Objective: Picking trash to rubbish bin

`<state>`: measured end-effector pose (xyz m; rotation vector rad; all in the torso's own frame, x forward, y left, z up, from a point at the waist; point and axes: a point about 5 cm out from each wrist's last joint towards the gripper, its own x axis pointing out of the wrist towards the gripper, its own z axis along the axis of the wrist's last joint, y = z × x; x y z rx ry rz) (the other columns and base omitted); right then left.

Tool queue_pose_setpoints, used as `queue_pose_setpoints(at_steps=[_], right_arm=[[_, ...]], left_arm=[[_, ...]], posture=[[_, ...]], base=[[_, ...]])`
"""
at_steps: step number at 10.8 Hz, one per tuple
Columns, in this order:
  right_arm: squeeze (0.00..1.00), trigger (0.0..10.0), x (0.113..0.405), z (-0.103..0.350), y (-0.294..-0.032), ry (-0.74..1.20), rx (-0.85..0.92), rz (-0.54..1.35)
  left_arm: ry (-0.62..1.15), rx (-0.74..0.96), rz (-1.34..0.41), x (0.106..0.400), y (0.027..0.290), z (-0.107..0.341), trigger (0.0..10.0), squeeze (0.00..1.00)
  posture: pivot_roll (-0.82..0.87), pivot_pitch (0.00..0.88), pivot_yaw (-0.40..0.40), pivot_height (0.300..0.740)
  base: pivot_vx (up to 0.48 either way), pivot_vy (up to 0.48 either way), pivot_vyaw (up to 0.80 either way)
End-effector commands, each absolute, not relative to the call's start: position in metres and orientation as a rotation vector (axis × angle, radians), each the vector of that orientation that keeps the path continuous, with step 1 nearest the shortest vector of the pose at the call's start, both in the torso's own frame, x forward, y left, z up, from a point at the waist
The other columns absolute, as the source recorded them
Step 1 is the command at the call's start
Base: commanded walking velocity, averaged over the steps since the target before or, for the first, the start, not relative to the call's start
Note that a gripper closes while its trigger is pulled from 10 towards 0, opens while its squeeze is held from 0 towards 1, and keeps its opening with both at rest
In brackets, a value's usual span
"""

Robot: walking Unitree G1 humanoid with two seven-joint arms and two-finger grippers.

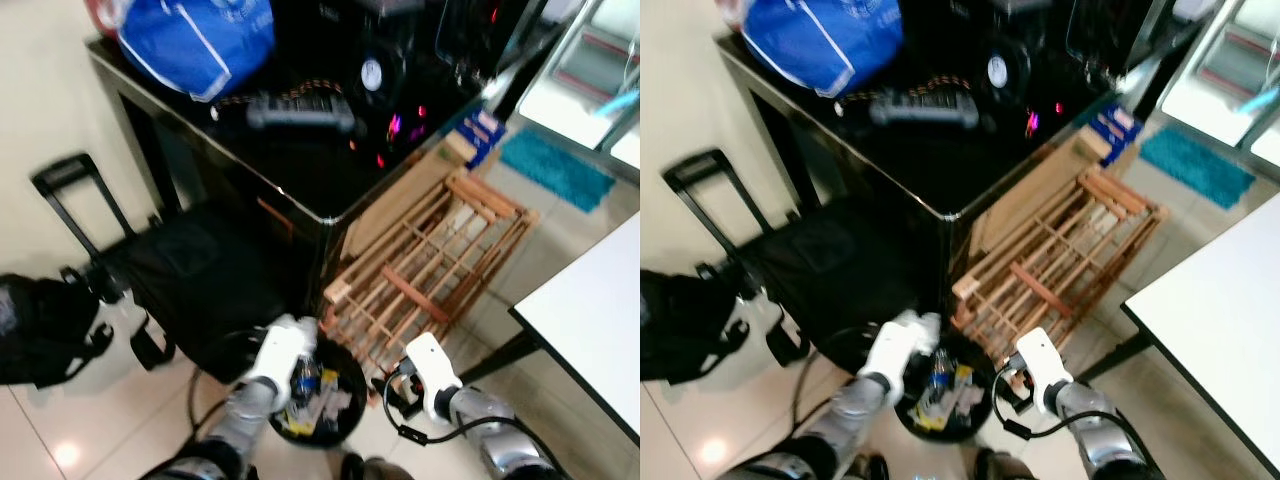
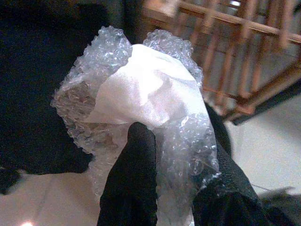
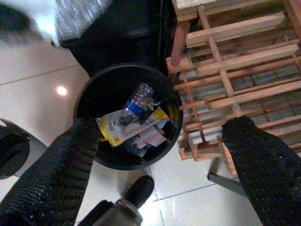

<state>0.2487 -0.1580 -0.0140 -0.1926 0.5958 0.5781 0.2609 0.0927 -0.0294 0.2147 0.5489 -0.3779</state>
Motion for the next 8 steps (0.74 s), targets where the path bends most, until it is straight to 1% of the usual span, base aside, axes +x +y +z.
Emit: queue_pose_setpoints(at_steps=[1,3,4,8], right_arm=[[0.00,10.0,0.243,-0.013,-0.162,0.611,-0.192,0.590],[0.00,10.0,0.233,-0.002,-0.162,0.600,-0.190,0.609],[0.00,10.0,0.231,0.000,-0.162,0.599,-0.189,0.609],[0.00,10.0,0.227,0.008,-0.157,0.601,-0.175,0.602]], left_arm=[[0.579,0.213,-0.418,0.254,0.085,-0.035,10.0,0.00],[0.590,0.197,-0.457,0.248,0.070,-0.036,10.0,0.00],[0.591,0.195,-0.463,0.247,0.069,-0.037,10.0,0.00],[0.614,0.225,-0.451,0.245,0.076,-0.041,10.0,0.00]], posture=[[-0.14,0.249,-0.085,0.740],[-0.16,0.268,-0.094,0.740],[-0.16,0.273,-0.094,0.740],[-0.16,0.277,-0.088,0.740]], base=[[0.000,0.000,0.00],[0.000,0.000,0.00],[0.000,0.000,0.00],[0.000,0.000,0.00]])
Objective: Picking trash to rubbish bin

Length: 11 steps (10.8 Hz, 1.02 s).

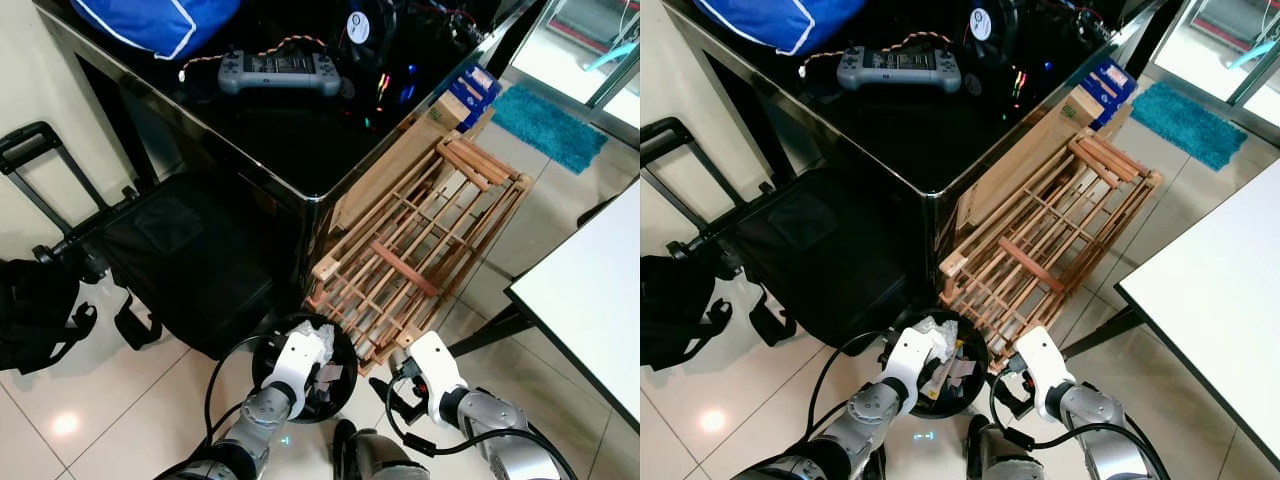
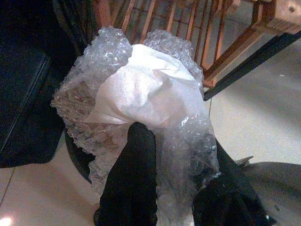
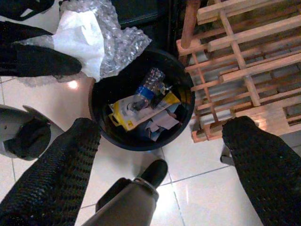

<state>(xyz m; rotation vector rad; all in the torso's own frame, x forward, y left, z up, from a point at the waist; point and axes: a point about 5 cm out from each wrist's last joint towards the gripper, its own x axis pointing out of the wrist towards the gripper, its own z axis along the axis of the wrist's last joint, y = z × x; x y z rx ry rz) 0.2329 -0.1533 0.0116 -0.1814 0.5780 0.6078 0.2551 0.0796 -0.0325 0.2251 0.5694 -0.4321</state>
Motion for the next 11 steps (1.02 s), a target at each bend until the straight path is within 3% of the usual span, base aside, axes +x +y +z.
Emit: queue_pose_setpoints(at_steps=[1,2,3,4,11], right_arm=[[0.00,10.0,0.2273,0.0084,-0.1540,0.602,-0.171,0.601],[0.00,10.0,0.2273,0.0085,-0.1529,0.602,-0.169,0.601],[0.00,10.0,0.2271,0.0095,-0.1511,0.602,-0.164,0.599],[0.00,10.0,0.2270,0.0103,-0.1507,0.602,-0.163,0.597],[0.00,10.0,0.2263,0.0086,-0.1469,0.609,-0.157,0.595]], left_arm=[[0.623,0.236,-0.438,0.2443,0.0810,-0.0418,10.0,0.00],[0.625,0.236,-0.434,0.2439,0.0825,-0.0424,10.0,0.00],[0.627,0.233,-0.436,0.2435,0.0835,-0.0428,10.0,0.73],[0.624,0.235,-0.441,0.2439,0.0833,-0.0424,10.0,1.00],[0.621,0.236,-0.435,0.2450,0.0866,-0.0419,10.0,1.00]], posture=[[-0.15,0.276,-0.079,0.740],[-0.15,0.276,-0.078,0.740],[-0.15,0.279,-0.077,0.740],[-0.15,0.283,-0.078,0.740],[-0.14,0.287,-0.070,0.740]], base=[[0.000,0.000,0.00],[0.000,0.000,0.00],[0.000,0.000,0.00],[0.000,0.000,0.00],[0.000,0.000,0.00]])
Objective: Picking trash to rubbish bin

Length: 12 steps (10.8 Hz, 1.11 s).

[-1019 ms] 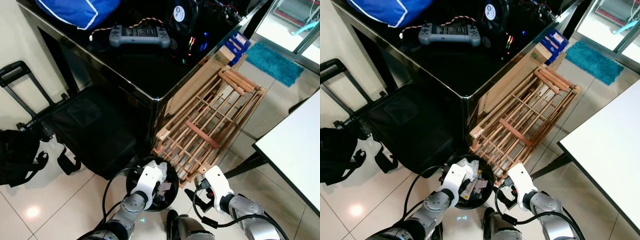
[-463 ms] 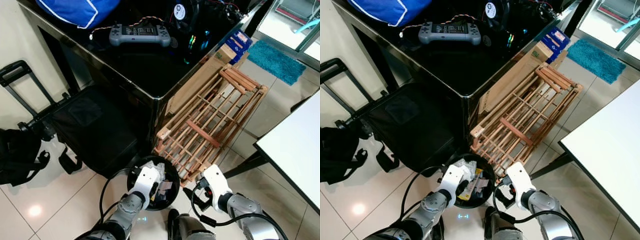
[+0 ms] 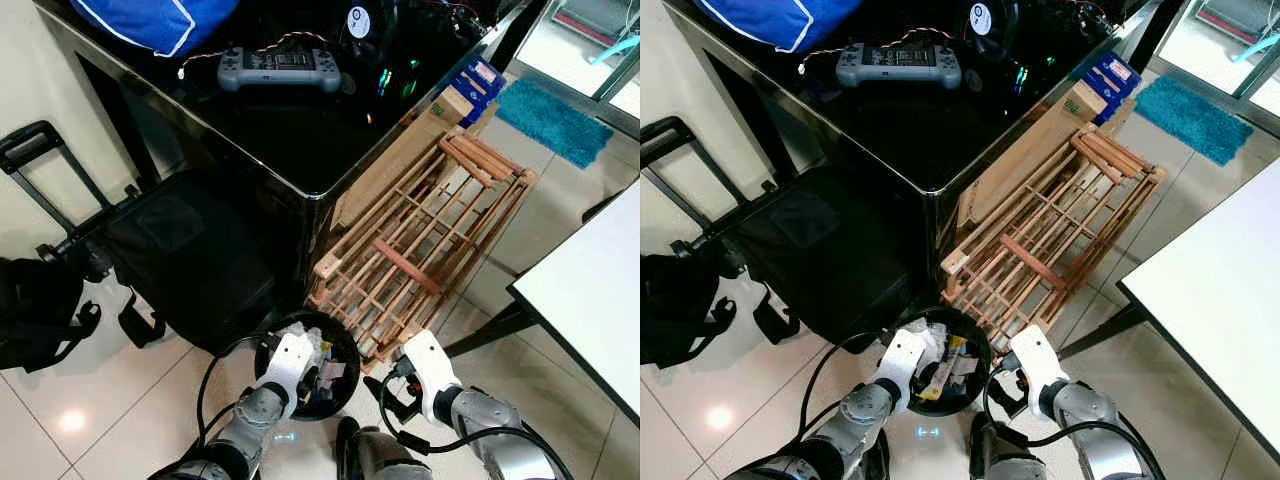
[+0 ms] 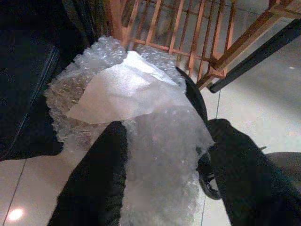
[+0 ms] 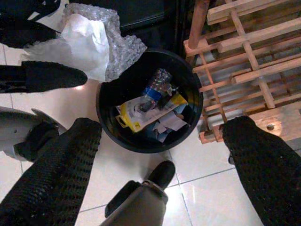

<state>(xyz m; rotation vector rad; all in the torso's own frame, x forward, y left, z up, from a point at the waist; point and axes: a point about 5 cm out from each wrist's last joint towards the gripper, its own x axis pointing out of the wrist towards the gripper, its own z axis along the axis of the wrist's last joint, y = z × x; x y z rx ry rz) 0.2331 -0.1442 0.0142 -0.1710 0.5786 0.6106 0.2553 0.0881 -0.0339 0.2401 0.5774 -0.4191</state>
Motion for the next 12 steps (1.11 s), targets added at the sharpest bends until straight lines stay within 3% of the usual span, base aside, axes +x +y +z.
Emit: queue_pose_setpoints(at_steps=[1,12], right_arm=[[0.00,10.0,0.2263,0.0087,-0.1468,0.608,-0.156,0.594],[0.00,10.0,0.2285,0.0092,-0.1453,0.598,-0.158,0.586]], left_arm=[[0.620,0.235,-0.438,0.2449,0.0864,-0.0419,10.0,1.00],[0.604,0.236,-0.432,0.2477,0.0867,-0.0397,10.0,1.00]], posture=[[-0.14,0.287,-0.070,0.740],[-0.14,0.287,-0.064,0.740]], base=[[0.000,0.000,0.00],[0.000,0.000,0.00]])
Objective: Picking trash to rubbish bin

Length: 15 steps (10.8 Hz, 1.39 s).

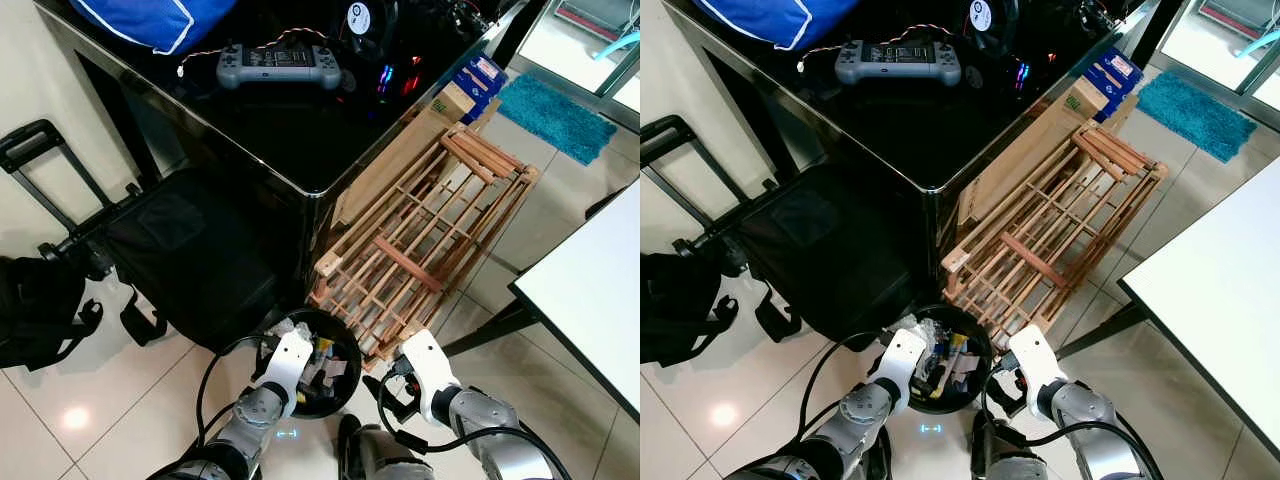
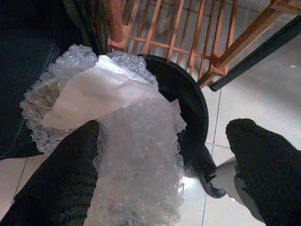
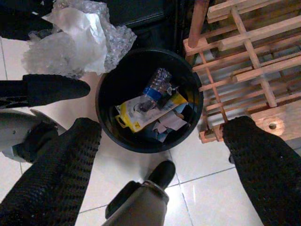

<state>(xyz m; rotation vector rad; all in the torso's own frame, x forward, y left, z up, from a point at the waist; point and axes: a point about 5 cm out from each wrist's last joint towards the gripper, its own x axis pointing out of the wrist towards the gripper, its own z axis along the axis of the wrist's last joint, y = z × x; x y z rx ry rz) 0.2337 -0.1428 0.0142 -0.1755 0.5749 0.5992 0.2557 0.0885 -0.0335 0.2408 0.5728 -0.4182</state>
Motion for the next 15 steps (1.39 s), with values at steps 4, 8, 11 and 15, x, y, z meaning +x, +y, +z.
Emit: queue_pose_setpoints(at_steps=[4,8,11,15], right_arm=[[0.00,10.0,0.229,0.009,-0.144,0.596,-0.158,0.587],[0.00,10.0,0.231,0.010,-0.144,0.591,-0.160,0.587],[0.00,10.0,0.232,0.010,-0.142,0.584,-0.160,0.590],[0.00,10.0,0.233,0.010,-0.143,0.583,-0.161,0.590]], left_arm=[[0.607,0.294,-0.423,0.249,0.088,-0.040,10.0,0.00],[0.774,0.311,-0.416,0.238,0.095,-0.053,10.0,0.00],[0.647,0.411,-0.416,0.249,0.095,-0.043,10.0,0.00],[0.738,0.382,-0.430,0.243,0.094,-0.049,10.0,0.00]], posture=[[-0.14,0.282,-0.062,0.740],[-0.14,0.274,-0.060,0.740],[-0.14,0.269,-0.060,0.740],[-0.13,0.272,-0.060,0.740]], base=[[0.000,0.000,0.00],[0.000,0.000,0.00],[0.000,0.000,0.00],[0.000,0.000,0.00]])
